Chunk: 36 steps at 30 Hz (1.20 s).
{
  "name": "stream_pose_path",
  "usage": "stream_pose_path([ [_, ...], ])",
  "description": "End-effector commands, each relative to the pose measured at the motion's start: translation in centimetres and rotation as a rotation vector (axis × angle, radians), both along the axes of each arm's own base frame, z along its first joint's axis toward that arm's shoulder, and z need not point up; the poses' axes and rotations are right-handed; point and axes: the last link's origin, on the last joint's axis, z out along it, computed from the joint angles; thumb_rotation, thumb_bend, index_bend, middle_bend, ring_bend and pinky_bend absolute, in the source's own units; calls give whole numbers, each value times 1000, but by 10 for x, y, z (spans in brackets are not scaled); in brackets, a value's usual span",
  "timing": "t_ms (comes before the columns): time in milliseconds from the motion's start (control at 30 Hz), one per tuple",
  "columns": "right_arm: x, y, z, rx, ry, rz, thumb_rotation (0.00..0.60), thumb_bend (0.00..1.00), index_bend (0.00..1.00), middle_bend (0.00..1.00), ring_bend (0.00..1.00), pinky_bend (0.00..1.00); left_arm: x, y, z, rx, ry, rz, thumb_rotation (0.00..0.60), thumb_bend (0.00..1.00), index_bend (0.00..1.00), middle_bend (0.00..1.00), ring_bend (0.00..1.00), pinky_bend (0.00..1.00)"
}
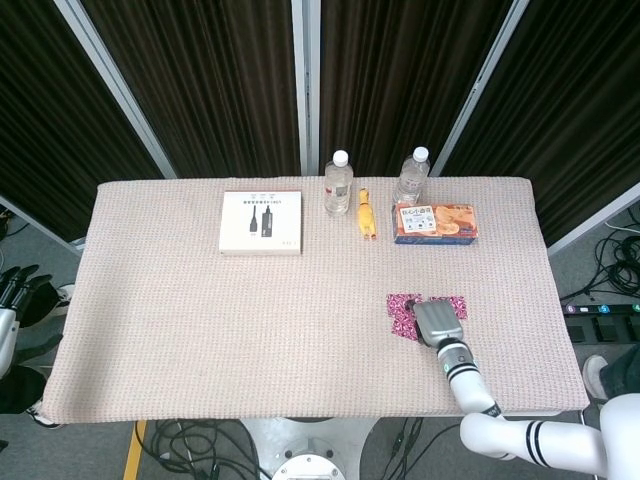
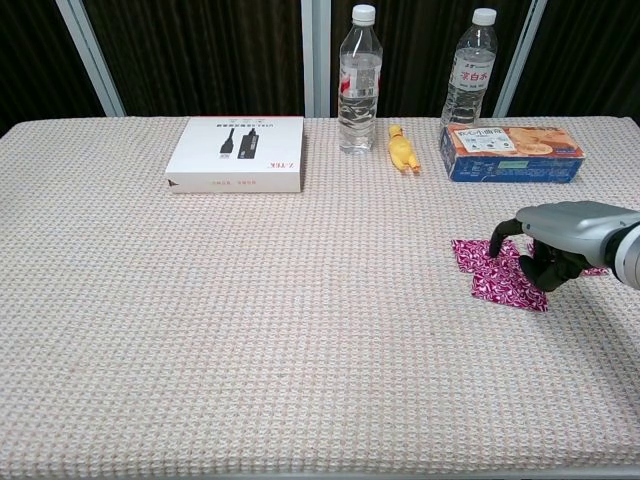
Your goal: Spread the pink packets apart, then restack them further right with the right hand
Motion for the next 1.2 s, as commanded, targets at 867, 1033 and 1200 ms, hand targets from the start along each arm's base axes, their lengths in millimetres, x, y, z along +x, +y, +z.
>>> stream_pose_path([
  [867, 2, 7, -4, 26, 17, 5, 600, 654, 274, 1000, 1000, 1000, 5, 0, -1, -3, 5, -11, 600, 0, 245, 226, 121, 239],
  [1033, 2, 10, -5, 40, 20, 3, 600, 656, 275, 1000, 1000, 1000, 5, 0, 0, -1, 4, -10, 600, 0, 245, 226, 122, 239],
  [1200, 3, 11, -6, 45, 22, 0, 600, 654, 276, 1000, 1000, 1000, 6, 1, 1, 2, 4, -10, 600, 0, 245, 226, 121, 239],
])
